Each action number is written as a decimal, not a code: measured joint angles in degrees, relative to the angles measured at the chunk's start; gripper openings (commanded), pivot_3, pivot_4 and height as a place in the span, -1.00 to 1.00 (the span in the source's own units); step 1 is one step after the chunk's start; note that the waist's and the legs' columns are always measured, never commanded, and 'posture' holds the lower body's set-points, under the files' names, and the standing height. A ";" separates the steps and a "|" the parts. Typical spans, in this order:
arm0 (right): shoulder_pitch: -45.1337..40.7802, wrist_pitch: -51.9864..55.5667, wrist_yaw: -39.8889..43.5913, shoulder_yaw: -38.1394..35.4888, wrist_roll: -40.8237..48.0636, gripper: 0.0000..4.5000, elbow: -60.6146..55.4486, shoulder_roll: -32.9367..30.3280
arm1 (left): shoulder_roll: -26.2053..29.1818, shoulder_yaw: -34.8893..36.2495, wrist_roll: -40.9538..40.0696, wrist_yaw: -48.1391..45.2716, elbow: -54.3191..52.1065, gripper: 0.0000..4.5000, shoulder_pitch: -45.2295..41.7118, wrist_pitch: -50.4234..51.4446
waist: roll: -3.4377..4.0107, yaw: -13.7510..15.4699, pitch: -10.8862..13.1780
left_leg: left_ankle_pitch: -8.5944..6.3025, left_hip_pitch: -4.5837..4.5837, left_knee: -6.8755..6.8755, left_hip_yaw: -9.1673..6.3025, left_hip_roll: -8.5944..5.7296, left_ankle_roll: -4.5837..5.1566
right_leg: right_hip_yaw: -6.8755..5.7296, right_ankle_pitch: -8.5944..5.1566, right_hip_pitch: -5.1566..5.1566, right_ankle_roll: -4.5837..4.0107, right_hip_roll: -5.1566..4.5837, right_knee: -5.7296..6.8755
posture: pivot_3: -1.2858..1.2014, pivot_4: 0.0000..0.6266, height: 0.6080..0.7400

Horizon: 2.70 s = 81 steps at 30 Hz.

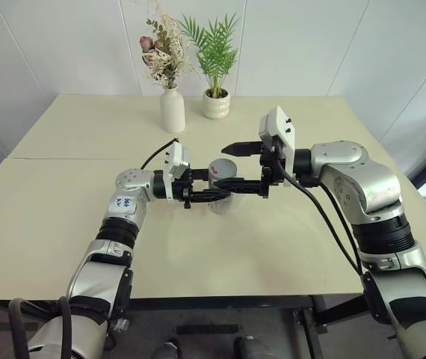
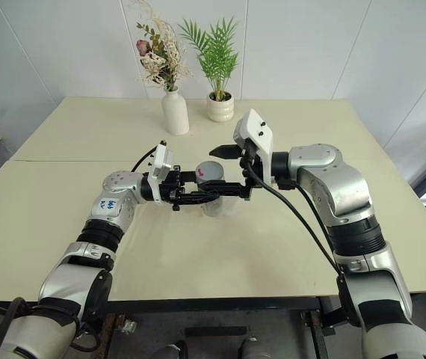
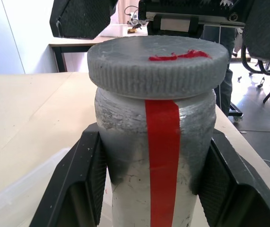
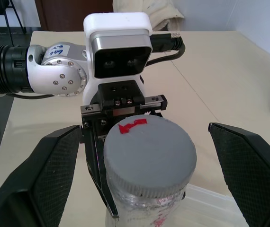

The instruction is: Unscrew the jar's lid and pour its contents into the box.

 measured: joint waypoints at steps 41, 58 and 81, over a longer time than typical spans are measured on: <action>-1.46 -2.08 3.17 0.58 -1.58 0.31 5.77 1.82 | -0.04 0.00 0.00 0.48 -1.23 -0.04 0.52 0.00 | 0.00 -0.02 0.00 | 0.00 0.00 0.00 0.00 0.00 0.00 | 0.00 0.00 0.00 0.00 0.00 0.00 | 0.03 -0.52 1.00; -2.83 -2.00 4.99 0.73 -1.76 0.14 7.86 1.92 | -0.04 0.11 -0.04 0.64 -1.29 -0.04 0.65 -0.02 | 0.00 -0.01 0.00 | 0.00 0.00 0.00 0.00 0.00 0.00 | 0.00 0.00 0.00 0.00 0.00 0.00 | 0.03 -0.52 1.00; -4.56 -1.91 7.24 2.29 -1.59 0.14 9.10 1.91 | 0.32 0.72 -0.51 1.36 -7.55 -0.04 4.84 2.18 | 0.00 -0.01 0.00 | 0.00 0.00 0.00 0.00 0.00 0.00 | 0.00 0.00 0.00 0.00 0.00 0.02 | 0.03 -0.52 1.00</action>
